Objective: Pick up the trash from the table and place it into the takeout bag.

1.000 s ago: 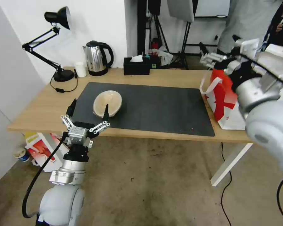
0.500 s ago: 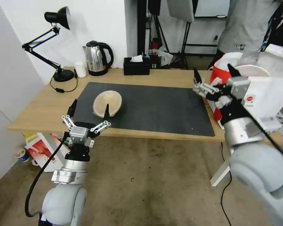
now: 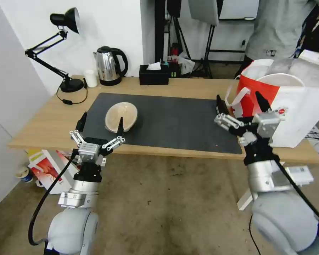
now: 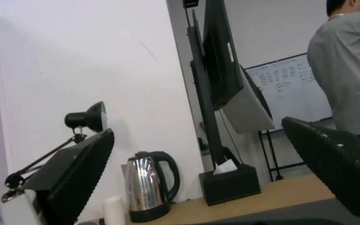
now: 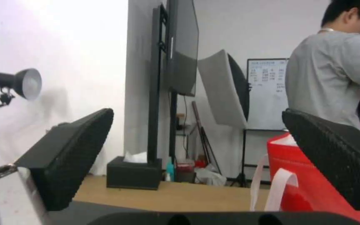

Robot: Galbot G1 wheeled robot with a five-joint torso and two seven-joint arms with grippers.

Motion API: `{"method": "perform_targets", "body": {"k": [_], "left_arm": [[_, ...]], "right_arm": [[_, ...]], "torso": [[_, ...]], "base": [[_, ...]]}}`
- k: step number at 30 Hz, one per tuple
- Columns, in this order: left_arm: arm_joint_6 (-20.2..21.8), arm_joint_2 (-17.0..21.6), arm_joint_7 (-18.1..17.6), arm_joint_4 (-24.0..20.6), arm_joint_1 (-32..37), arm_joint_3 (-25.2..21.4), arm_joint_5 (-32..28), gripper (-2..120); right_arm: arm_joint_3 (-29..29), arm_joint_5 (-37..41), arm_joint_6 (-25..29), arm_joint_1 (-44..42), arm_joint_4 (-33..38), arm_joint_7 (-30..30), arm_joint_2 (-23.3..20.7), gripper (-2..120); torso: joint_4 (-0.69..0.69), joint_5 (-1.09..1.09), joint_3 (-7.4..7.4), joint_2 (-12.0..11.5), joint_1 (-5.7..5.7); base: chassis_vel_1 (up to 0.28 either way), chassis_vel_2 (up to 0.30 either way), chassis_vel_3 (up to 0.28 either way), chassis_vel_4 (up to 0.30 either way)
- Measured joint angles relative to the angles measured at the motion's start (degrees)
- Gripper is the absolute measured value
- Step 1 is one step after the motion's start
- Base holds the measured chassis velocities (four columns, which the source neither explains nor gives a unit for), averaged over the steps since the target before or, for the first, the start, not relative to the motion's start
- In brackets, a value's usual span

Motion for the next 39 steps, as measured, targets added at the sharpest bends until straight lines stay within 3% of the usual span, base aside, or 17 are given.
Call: {"method": "perform_targets", "body": {"k": [9, 39], "left_arm": [[-0.14, 0.19, -0.05, -0.09, 0.09, -0.13, -0.08, 100], [-0.89, 0.18, -0.13, 0.02, 0.24, -0.41, -0.28, 100]], "right_arm": [[-3.66, -10.42, 9.19, -9.17, -1.74, 0.83, 5.08, 100], [-6.88, -21.11, 17.98, -16.48, -5.92, 2.83, 10.39, 100]], "torso": [[0.00, 0.00, 0.01, 0.00, 0.00], [0.00, 0.00, 0.00, 0.00, 0.00]], "base": [[0.000, 0.000, 0.000, 0.000], [0.000, 0.000, 0.000, 0.000]]}}
